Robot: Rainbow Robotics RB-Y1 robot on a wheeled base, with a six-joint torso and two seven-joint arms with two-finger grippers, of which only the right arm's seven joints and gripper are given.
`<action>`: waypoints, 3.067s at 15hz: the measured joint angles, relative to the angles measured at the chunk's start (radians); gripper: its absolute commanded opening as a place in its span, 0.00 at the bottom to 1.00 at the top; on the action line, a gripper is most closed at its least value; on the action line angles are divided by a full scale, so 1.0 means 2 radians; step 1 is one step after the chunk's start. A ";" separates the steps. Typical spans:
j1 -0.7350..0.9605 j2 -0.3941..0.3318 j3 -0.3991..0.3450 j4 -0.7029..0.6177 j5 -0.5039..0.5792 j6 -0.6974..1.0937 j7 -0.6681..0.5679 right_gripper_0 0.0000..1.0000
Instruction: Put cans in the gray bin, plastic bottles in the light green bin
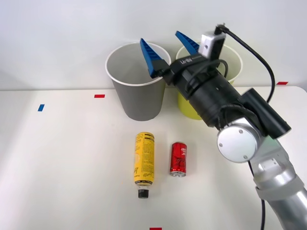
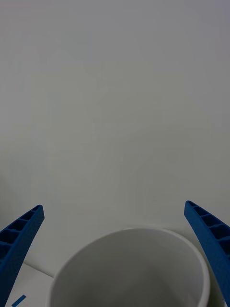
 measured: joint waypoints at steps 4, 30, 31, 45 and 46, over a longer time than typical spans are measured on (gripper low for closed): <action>0.113 -0.050 0.001 -0.050 0.003 -0.088 0.004 1.00; 0.399 0.059 -0.036 -0.060 0.321 -0.162 -0.140 1.00; 0.399 0.066 -0.038 -0.059 0.357 -0.158 -0.177 1.00; 0.518 0.017 -0.031 0.040 0.487 -0.344 -0.234 1.00; 0.527 0.011 -0.031 0.039 0.484 -0.350 -0.230 1.00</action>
